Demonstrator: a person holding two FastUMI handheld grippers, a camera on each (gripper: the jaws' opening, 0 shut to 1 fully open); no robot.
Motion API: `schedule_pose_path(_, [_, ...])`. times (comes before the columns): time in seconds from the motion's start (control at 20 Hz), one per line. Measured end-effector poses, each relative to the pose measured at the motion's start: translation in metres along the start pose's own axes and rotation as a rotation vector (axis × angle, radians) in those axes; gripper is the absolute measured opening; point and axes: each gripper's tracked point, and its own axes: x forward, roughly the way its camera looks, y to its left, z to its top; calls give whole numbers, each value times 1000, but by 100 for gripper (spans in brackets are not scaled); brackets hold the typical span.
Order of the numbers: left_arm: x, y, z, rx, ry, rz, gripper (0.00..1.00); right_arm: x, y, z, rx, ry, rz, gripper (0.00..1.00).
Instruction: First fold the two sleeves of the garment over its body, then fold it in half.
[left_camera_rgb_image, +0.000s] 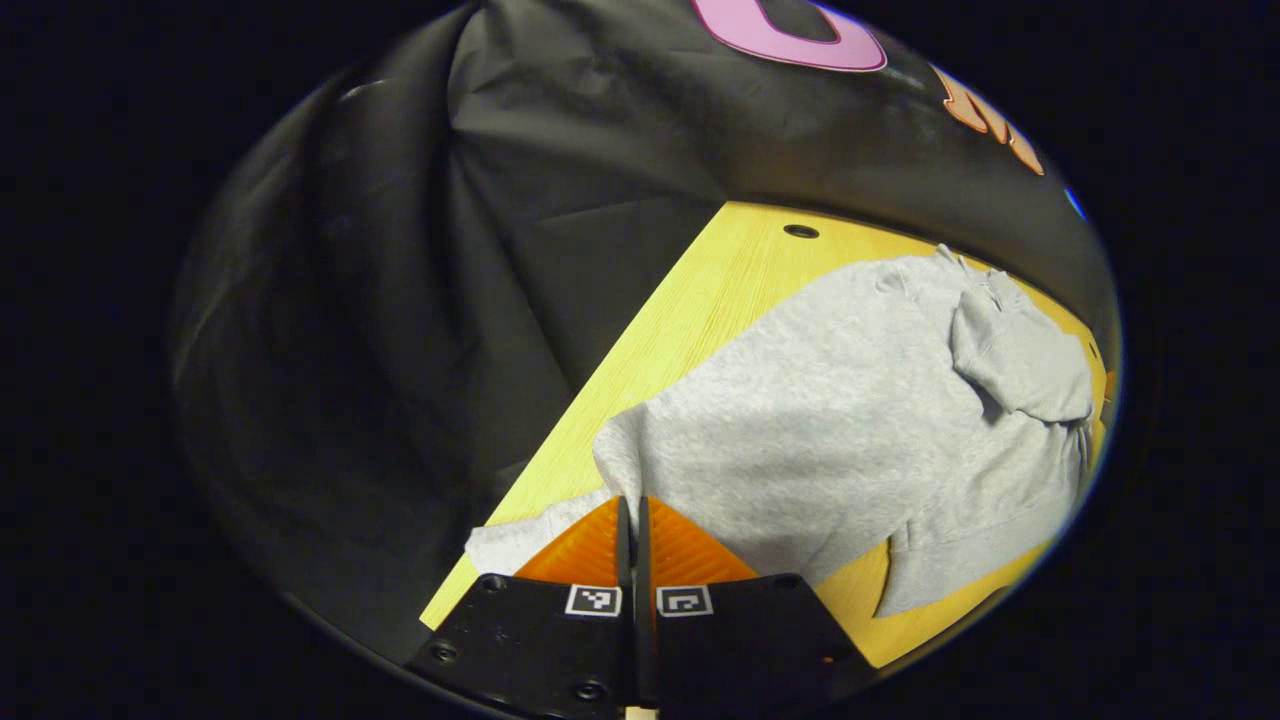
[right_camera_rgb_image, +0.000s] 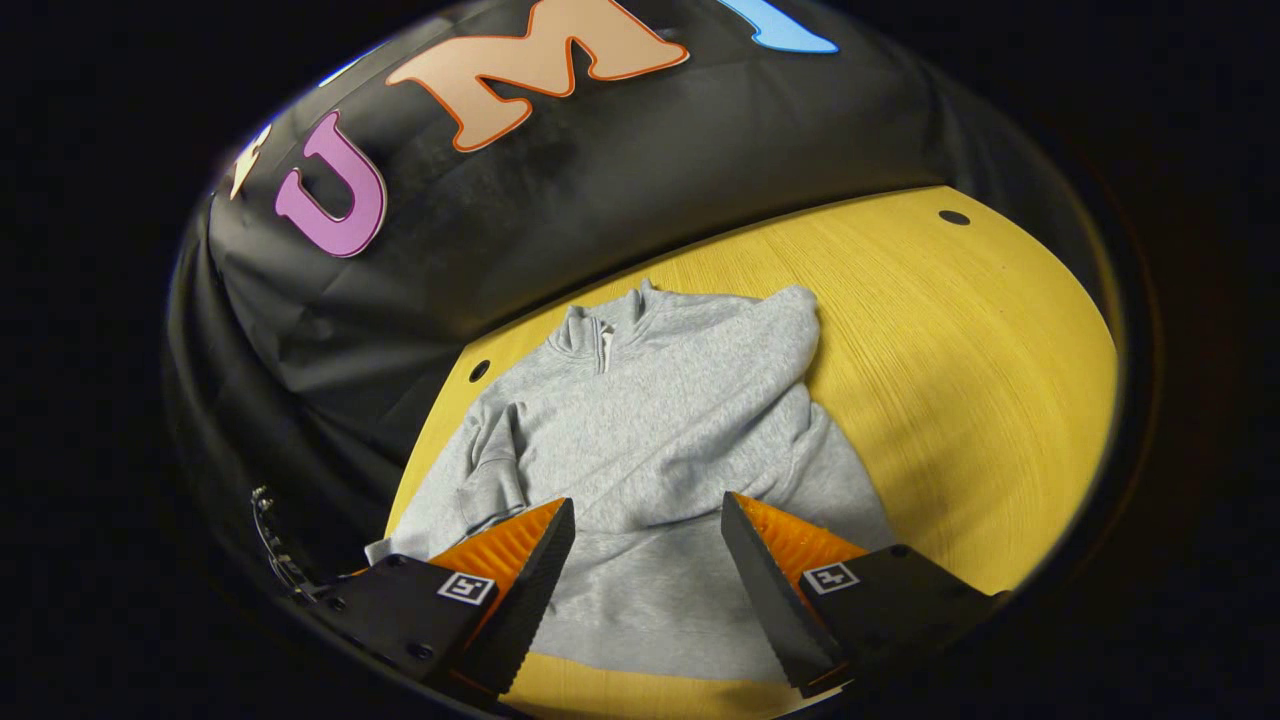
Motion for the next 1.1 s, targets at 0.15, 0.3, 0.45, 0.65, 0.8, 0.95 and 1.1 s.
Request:
schedule_pose_path(0.15, [-10, -17, 25, 16, -57, -40, 0, -2, -7, -6, 6, 12, -3, 96])
schedule_pose_path(0.3, [-19, -40, 56, 39, -119, -89, 0, -7, -12, -12, 3, 22, -2, 95])
schedule_pose_path(0.45, [-30, -60, 84, 33, -164, -141, 0, -13, -19, -15, 6, 19, 1, 96])
schedule_pose_path(0.65, [-38, -95, 113, 13, -198, -214, 0, -23, -34, -20, 46, 16, -5, 96])
schedule_pose_path(0.8, [-37, -122, 130, 29, -214, -258, 0, -35, -52, -21, 84, 1, -24, 96])
schedule_pose_path(0.95, [-41, -157, 149, 52, -235, -303, 0, -49, -76, -23, 113, -23, -56, 96])
schedule_pose_path(1.1, [-45, -198, 166, 84, -256, -361, 0, -63, -102, -25, 152, -41, -90, 96])
